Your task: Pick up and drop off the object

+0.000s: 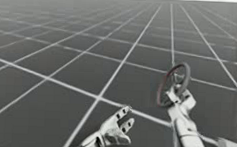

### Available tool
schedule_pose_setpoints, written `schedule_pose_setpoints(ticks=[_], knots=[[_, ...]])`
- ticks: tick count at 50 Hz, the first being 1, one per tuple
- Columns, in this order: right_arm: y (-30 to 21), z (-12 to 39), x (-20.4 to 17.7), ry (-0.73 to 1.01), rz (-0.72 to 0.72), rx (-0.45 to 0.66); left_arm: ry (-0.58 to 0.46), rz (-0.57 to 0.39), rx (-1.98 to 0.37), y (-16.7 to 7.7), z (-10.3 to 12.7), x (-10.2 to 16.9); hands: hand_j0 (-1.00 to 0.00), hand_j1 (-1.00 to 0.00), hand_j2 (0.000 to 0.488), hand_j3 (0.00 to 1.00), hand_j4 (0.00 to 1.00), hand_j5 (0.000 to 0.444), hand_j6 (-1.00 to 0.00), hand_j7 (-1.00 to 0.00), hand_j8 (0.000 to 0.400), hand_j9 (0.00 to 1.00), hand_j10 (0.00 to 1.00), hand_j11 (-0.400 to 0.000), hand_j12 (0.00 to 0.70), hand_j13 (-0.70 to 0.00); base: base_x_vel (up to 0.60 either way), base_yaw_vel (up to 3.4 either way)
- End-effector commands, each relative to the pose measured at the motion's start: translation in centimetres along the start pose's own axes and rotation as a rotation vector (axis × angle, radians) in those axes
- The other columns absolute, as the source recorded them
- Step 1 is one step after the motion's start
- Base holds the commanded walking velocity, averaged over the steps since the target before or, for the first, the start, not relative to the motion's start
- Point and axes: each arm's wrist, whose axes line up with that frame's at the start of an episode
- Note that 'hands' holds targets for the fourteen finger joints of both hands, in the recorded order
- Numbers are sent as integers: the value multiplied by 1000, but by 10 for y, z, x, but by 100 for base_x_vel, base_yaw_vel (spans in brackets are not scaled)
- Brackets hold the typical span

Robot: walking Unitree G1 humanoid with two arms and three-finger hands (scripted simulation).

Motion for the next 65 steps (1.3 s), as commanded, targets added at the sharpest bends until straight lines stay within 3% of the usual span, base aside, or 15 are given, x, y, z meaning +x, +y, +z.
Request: schedule_pose_setpoints(ticks=[1, 65], knots=[[4, 9, -2, -29, 25, 27, -3, -2, 11, -3, 1, -1, 0, 0, 0, 1000, 1000, 0, 0, 0, 0, 1000, 1000, -400, 0, -700, 41, -38], [4, 9, -2, -29, 25, 27, -3, -2, 11, -3, 1, -1, 0, 0, 0, 1000, 1000, 0, 0, 0, 0, 1000, 1000, -400, 0, -700, 30, -58]])
